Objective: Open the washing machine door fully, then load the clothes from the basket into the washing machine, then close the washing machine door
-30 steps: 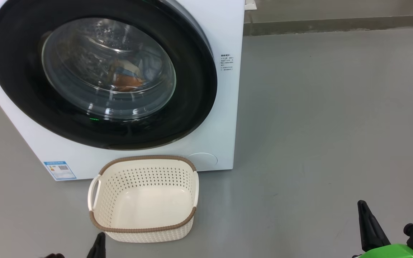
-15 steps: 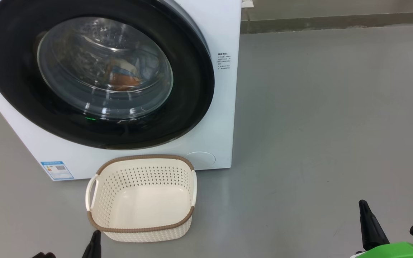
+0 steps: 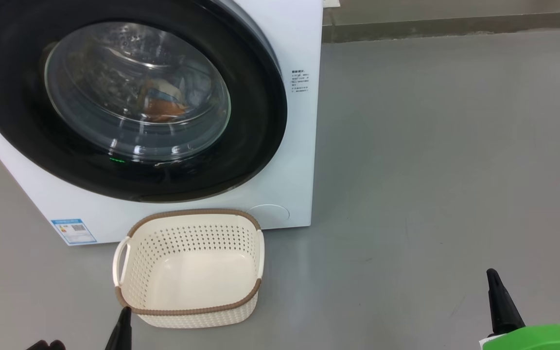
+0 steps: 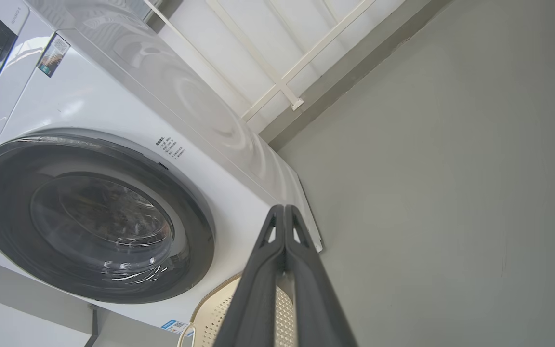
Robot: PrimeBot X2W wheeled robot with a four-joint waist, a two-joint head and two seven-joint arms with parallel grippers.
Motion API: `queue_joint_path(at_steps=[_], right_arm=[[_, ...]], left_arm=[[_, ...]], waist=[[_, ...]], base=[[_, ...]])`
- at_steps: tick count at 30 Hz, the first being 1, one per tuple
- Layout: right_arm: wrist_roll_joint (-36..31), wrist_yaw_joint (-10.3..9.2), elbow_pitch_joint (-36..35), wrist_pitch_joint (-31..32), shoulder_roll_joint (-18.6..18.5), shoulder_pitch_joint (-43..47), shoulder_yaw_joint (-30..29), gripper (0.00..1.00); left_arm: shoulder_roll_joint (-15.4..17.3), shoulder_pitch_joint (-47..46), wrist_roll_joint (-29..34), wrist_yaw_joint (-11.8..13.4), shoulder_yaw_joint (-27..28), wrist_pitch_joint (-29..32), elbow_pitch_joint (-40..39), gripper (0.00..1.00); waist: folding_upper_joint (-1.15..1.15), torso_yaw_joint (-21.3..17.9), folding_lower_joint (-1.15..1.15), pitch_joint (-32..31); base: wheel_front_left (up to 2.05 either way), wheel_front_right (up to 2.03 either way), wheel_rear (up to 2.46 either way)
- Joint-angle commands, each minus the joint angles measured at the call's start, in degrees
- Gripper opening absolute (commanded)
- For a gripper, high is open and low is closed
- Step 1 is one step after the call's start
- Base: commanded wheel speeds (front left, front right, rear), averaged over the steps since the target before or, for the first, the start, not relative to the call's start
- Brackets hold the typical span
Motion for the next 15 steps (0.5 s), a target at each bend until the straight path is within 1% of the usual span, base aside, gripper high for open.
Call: queue_joint_path(at_steps=[1, 15], right_arm=[[1.94, -0.16, -1.27, 0.37, -0.63, -2.96, 0.98, 0.00], [11.52, -0.20, -1.03, 2.75, -0.73, -3.73, 1.40, 0.00]], left_arm=[[0.49, -2.67, -1.53, -0.08, 1.55, 0.48, -1.65, 0.00], [0.23, -3.56, -9.00, -0.10, 3.31, 2.83, -1.99, 0.00]], waist=[[0.00, -0.07, 0.00, 0.05], [0.00, -0.58, 0.00, 0.39]], base=[[0.00, 0.00, 0.00], [0.00, 0.00, 0.00]])
